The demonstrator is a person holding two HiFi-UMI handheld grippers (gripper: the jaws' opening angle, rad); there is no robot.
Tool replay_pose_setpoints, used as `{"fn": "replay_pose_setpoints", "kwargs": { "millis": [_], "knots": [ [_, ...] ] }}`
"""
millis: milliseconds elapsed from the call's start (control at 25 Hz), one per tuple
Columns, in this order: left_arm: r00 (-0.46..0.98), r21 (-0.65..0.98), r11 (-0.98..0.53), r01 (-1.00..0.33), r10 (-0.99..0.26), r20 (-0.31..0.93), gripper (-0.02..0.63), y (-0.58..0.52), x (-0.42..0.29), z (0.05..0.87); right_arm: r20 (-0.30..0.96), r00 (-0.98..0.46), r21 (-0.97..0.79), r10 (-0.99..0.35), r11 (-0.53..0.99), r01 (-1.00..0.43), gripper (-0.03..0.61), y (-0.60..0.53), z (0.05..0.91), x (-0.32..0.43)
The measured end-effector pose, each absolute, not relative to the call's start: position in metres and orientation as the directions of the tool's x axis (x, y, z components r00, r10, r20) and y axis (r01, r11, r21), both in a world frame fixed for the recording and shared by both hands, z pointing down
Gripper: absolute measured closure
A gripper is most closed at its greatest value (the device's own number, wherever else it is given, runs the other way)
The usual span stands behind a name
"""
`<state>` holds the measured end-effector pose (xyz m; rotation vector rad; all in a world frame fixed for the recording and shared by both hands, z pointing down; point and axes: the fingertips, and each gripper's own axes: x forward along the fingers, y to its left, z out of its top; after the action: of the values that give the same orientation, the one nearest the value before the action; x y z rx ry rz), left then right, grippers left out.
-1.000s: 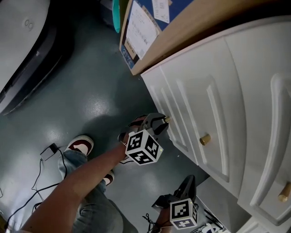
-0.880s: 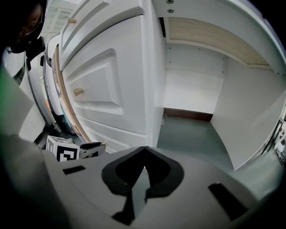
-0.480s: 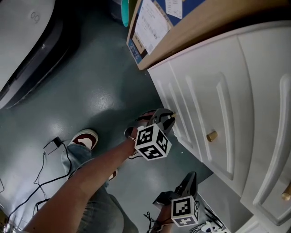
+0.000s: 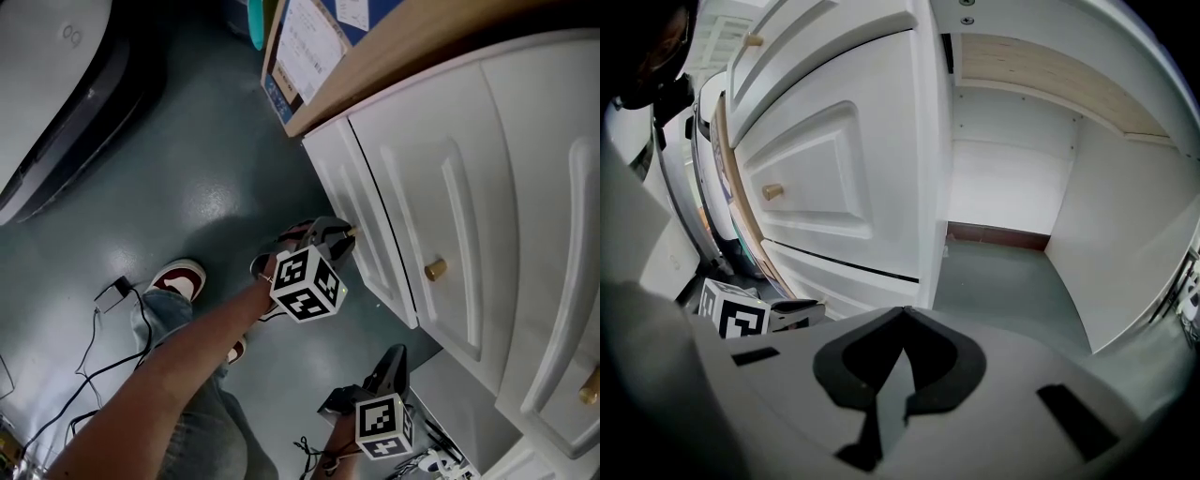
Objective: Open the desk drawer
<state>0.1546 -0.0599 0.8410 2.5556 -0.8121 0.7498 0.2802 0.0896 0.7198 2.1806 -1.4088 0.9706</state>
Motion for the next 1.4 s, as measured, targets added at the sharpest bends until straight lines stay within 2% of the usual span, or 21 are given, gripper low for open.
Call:
{"fn": "replay_pose_setpoints", "kwargs": {
  "millis": [960, 1400],
  "knots": [
    [0.65, 0.225, -0.722, -0.654, -0.385, 0.655, 0.526, -0.033, 0.128, 0.846, 0.772, 0.191, -0.044, -0.606, -0.35, -0.936, 0.572, 0.082, 0.703, 0.253],
    [0.633, 0.186, -0.768, -0.612, -0.336, 0.697, 0.526, -0.02, 0.12, 0.846, 0.789, 0.178, -0.054, -0.588, -0.355, -0.933, 0.572, 0.087, 0.696, 0.246]
  ]
}}
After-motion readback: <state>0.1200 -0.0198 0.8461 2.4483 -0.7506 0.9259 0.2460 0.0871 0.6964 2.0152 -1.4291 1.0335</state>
